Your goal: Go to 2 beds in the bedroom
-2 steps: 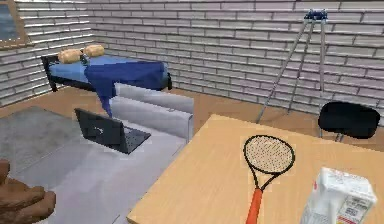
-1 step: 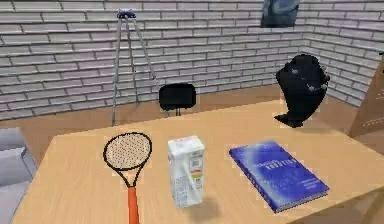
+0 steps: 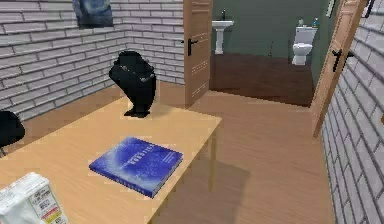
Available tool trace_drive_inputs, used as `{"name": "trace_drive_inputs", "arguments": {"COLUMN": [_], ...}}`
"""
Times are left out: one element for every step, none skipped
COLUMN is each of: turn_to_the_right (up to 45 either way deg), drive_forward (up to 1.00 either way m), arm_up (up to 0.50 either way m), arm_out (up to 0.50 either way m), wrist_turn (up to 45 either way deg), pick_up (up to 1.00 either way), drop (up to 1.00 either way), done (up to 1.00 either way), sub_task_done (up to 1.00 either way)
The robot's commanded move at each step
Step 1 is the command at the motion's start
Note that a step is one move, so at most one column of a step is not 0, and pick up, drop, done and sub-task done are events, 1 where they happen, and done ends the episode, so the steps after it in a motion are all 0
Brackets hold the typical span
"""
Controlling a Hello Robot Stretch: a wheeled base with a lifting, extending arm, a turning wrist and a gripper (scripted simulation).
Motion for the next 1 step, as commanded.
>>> {"name": "trace_drive_inputs", "arguments": {"turn_to_the_right": [18.0], "drive_forward": [0.00], "arm_up": [0.00], "arm_out": [0.00], "wrist_turn": [0.0], "pick_up": [0.00], "drop": [0.00], "done": [0.00], "sub_task_done": [0.00]}}
